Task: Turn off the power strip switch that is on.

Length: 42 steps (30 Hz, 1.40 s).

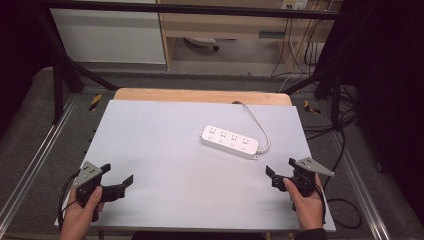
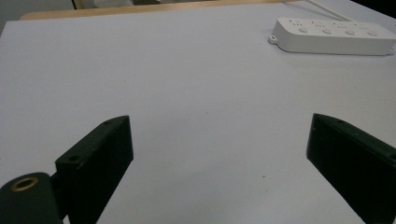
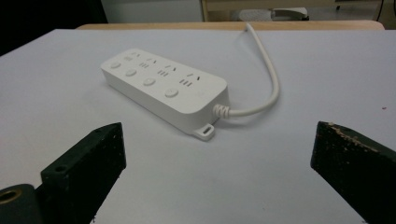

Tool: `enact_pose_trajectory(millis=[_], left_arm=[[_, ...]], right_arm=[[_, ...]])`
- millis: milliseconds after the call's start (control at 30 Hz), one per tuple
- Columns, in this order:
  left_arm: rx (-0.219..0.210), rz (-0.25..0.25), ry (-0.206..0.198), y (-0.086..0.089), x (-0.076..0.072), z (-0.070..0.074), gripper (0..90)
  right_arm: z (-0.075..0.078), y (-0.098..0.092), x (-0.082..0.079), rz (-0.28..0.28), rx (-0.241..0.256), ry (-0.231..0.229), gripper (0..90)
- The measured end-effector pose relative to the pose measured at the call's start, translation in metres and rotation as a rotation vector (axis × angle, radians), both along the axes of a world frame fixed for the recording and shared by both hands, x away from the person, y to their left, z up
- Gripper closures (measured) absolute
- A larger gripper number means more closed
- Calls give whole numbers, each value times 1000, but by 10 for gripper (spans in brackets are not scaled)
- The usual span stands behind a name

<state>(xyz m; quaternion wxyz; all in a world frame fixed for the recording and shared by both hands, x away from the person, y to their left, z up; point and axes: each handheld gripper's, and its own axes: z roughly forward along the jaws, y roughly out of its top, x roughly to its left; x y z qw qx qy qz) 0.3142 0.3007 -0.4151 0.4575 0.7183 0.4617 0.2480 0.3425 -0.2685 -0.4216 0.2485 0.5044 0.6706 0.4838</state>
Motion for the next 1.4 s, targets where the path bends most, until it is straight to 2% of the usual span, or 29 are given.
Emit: enact_pose_trajectory(millis=[333, 533, 667, 800, 1000, 1167, 1400], left_arm=[[0, 3, 7, 0, 0, -1, 70], [-2, 1, 8, 1, 1, -1, 66], [-2, 1, 17, 1, 2, -2, 65], [-3, 1, 14, 1, 1, -2, 65], [5, -2, 16, 0, 1, -2, 65], [3, -1, 14, 0, 1, -2, 65], [3, -5, 14, 0, 2, -2, 65]], right_arm=[[22, 10, 8, 17, 6, -40, 54], [32, 10, 22, 27, 9, -35, 51], [40, 12, 31, 16, 30, -46, 53], [48, 16, 41, 9, 5, -61, 68], [61, 20, 58, -14, 2, -72, 83], [65, 23, 73, -52, -1, -98, 77], [61, 26, 90, -21, 51, -94, 92]])
